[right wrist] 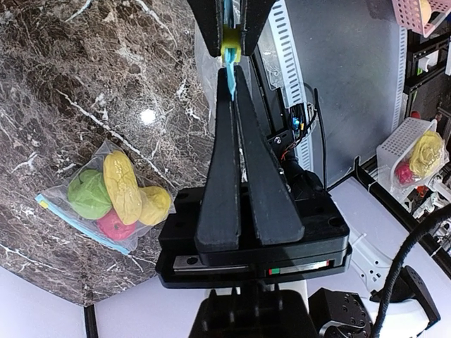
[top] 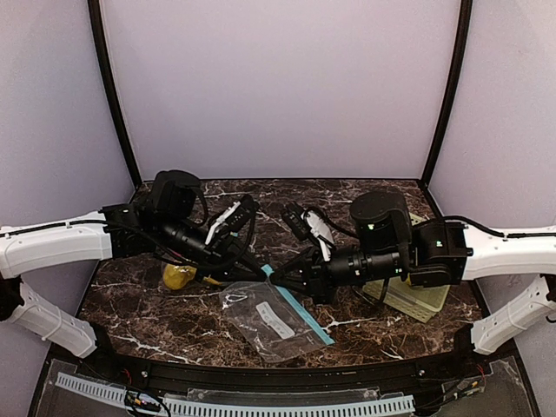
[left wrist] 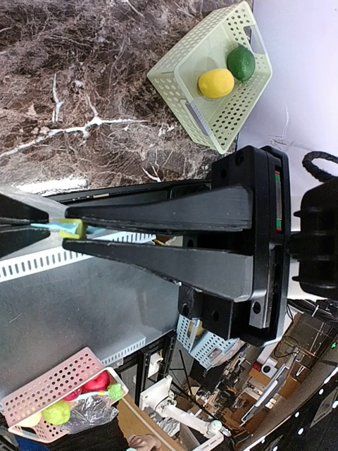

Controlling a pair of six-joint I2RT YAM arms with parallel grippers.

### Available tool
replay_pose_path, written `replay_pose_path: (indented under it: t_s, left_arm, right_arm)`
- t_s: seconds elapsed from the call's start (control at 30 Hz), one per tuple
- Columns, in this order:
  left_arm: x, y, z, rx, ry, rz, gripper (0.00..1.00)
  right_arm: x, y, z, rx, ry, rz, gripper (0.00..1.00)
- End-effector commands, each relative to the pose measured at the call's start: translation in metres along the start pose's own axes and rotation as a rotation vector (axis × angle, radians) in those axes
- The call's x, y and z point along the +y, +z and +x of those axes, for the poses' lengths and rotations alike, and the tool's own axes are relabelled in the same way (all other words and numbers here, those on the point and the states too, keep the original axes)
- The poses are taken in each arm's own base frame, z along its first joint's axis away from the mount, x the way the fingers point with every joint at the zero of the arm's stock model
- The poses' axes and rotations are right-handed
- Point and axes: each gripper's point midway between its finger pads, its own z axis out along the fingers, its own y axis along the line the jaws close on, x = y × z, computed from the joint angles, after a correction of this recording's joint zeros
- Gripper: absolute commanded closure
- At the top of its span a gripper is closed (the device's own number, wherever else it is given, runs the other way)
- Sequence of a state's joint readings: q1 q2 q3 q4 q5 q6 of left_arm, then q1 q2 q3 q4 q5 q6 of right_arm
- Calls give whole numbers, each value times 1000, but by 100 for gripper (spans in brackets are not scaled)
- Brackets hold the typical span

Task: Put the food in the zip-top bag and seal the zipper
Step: Hold the zipper food storage bag at the center of the board, then unzip the zipper food storage bag at the corner of the board.

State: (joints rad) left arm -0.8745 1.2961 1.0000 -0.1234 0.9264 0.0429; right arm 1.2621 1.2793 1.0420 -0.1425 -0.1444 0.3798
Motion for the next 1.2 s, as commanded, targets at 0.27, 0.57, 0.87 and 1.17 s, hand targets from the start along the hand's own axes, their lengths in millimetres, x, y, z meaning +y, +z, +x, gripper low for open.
replay_pose_path:
  t_s: [0.27,0.57,0.87,1.17]
  left_arm:
    - [11,-32,-22,-93,51,-112,99]
    - [40,-66,-32,-150,59,-291,99]
    - [59,-101,-41,-206,76,-448,99]
    - [66,-122,-46,-250,80,-504,99]
  right_arm:
    - [-5,4,30,93,45,-11,100]
    - [-10,5,43,129,64,5,100]
    - [-15,5,53,151,76,21,100]
    - [-18,4,59,167,87,31,100]
